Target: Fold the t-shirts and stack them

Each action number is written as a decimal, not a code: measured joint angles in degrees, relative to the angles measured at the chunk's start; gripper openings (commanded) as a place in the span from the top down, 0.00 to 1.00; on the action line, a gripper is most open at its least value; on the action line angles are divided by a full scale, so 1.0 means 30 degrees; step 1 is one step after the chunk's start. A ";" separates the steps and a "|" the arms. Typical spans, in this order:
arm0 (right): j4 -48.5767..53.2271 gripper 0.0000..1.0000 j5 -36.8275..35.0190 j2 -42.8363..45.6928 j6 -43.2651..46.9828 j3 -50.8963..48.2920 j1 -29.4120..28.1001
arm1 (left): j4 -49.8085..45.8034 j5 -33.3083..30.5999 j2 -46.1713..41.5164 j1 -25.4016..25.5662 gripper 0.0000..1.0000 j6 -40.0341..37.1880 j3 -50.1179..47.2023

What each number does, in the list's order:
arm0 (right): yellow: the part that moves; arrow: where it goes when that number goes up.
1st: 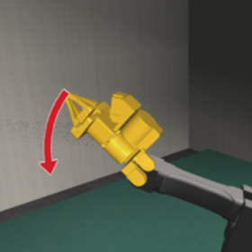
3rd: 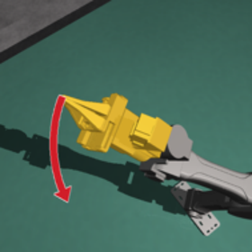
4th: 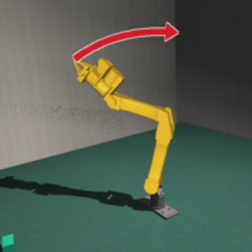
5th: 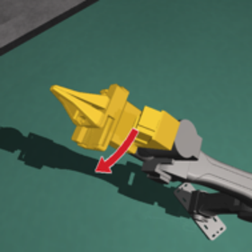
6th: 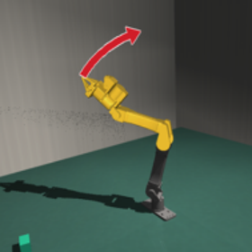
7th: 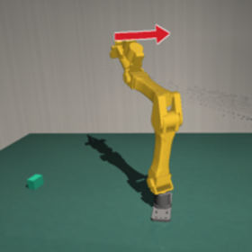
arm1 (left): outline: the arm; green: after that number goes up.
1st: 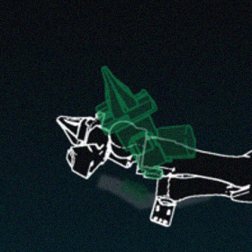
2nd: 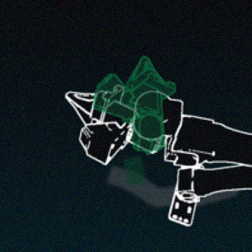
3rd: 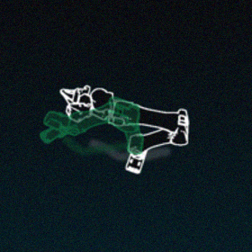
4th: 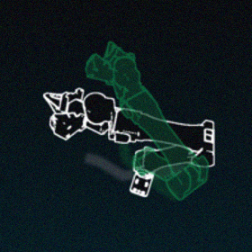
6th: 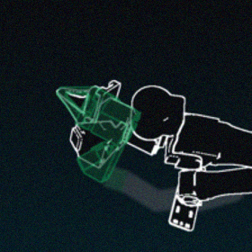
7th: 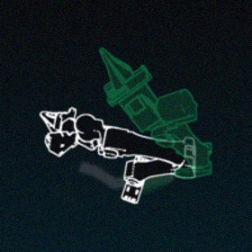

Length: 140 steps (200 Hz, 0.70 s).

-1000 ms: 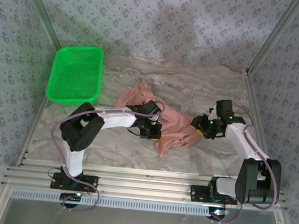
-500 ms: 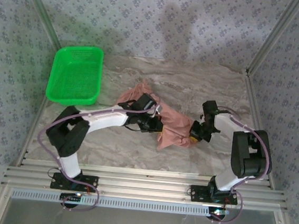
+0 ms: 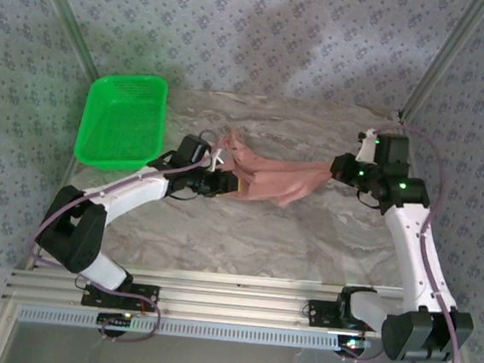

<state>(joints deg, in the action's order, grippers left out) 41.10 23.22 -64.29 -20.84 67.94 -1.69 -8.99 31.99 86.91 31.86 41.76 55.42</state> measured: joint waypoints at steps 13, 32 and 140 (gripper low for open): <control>0.0474 1.00 0.0794 -0.0357 0.0219 0.0444 -0.0022 | 0.0168 -0.0197 0.0189 0.0226 0.30 0.0219 0.0219; 0.1064 1.00 0.2018 -0.0546 0.0262 0.0546 -0.0248 | 0.0226 -0.1027 0.1195 0.0561 0.24 0.0444 0.1406; 0.5916 1.00 0.3526 -0.0597 0.0058 0.0430 -0.1275 | -0.0903 -0.6142 0.9923 0.1654 0.19 0.1894 0.9012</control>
<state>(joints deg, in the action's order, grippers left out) 58.85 33.80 -66.08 -20.67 69.23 -5.52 -11.70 13.56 116.68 36.82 47.44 82.46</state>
